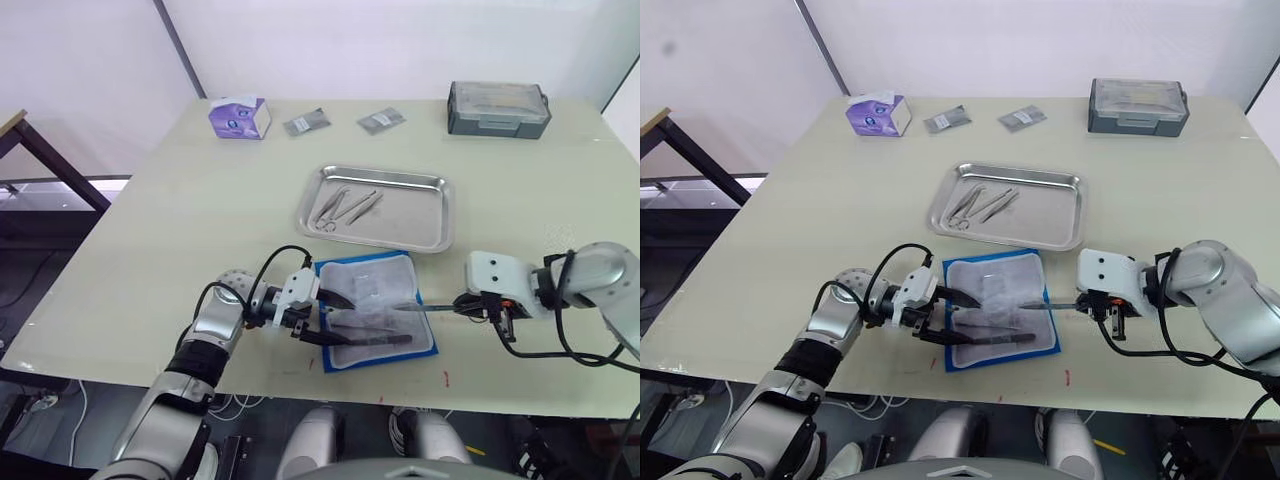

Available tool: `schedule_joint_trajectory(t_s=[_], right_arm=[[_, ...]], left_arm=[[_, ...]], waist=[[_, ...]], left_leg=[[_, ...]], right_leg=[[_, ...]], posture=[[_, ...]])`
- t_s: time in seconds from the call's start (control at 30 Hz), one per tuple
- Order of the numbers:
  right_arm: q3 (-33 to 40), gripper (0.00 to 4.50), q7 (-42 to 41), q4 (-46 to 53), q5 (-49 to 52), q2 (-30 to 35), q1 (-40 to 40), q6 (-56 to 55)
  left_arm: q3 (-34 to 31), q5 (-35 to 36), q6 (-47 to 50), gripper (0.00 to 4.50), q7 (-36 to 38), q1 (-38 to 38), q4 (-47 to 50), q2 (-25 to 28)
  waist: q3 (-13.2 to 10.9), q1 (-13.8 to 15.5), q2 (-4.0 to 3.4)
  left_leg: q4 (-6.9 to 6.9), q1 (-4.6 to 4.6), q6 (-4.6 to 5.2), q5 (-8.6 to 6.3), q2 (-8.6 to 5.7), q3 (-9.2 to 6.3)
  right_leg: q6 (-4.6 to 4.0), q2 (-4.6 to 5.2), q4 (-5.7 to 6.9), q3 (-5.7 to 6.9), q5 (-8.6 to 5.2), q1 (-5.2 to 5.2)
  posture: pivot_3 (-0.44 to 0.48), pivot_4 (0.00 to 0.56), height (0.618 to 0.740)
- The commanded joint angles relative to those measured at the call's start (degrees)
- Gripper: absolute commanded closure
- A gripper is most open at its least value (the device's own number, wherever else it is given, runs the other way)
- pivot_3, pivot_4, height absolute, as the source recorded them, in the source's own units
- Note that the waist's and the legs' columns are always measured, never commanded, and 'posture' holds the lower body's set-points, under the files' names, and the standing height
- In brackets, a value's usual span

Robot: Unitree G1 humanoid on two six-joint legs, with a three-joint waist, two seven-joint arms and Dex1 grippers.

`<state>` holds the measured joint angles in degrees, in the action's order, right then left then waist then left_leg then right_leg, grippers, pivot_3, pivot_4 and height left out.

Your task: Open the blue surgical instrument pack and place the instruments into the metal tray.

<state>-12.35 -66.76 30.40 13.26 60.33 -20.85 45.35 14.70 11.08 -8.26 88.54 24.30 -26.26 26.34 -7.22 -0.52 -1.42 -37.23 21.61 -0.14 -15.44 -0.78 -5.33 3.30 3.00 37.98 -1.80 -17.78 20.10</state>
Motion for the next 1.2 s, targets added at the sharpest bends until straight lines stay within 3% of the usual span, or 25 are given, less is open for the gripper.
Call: schedule_joint_trajectory(t_s=[0.03, 0.23, 0.4, 0.57, 0.83, 1.2], right_arm=[[7.4, 4.35, 2.3, 0.6, 5.5, -2.4, -0.7, 3.8], [11.3, 4.35, 13.8, -1.4, 9.9, -14.1, -5.7, 13.6], [11.6, 4.35, 29.1, -6.8, 8.3, -29.9, -10.3, 18.9], [9.8, 4.35, 39.0, -14.4, 4.6, -39.4, -14.8, 18.6], [5.5, 4.35, 47.6, -31.0, -3.2, -45.7, -21.3, 10.1], [7.0, 4.35, 52.1, -44.2, -5.3, -52.2, -22.8, 5.9]], left_arm=[[7.3, -5.9, 1.9, 1.24, 1.2, -4.5, -7.2, -1.2], [7.3, -6.0, 1.9, 1.24, 1.2, -4.6, -7.1, -1.2], [7.0, -6.0, 1.9, 1.24, 0.9, -4.4, -7.3, -1.5], [6.9, -6.0, 1.9, 1.24, 0.7, -4.3, -7.4, -1.7], [6.6, -5.7, 2.4, 1.24, 0.0, -4.8, -6.7, -1.8], [6.4, -5.4, 2.9, 1.24, -0.2, -5.5, -5.7, -1.4]], waist=[[0.0, 0.0, 0.0], [0.0, 0.1, -0.02], [0.1, 0.1, -0.13], [0.3, 0.0, -0.41], [0.3, -0.2, -0.47], [0.3, -0.3, -0.5]], left_leg=[[0.0, 0.0, 0.01, 0.0, 0.0, -0.02], [0.01, -0.01, 0.01, -0.01, -0.03, -0.2], [0.05, -0.01, 0.02, 0.0, -0.07, -0.31], [0.06, -0.02, 0.02, 0.0, -0.15, -0.35], [0.07, -0.05, 0.03, 0.01, -0.42, -0.48], [0.08, -0.09, 0.04, 0.01, -0.44, -0.51]], right_leg=[[0.0, 0.02, -0.01, 0.03, 0.0, -0.02], [0.0, 0.1, -0.03, 0.19, 0.0, -0.12], [0.0, 0.12, -0.03, 0.25, -0.01, -0.13], [0.0, 0.12, 0.01, 0.25, -0.01, -0.12], [0.01, 0.12, 0.01, 0.27, -0.01, -0.1], [0.01, 0.12, 0.04, 0.27, -0.01, -0.11]], posture=[[0.0, 0.15, 0.738], [0.0, 0.15, 0.738], [0.0, 0.15, 0.738], [0.0, 0.15, 0.738], [0.0, 0.15, 0.738], [0.0, 0.15, 0.738]])
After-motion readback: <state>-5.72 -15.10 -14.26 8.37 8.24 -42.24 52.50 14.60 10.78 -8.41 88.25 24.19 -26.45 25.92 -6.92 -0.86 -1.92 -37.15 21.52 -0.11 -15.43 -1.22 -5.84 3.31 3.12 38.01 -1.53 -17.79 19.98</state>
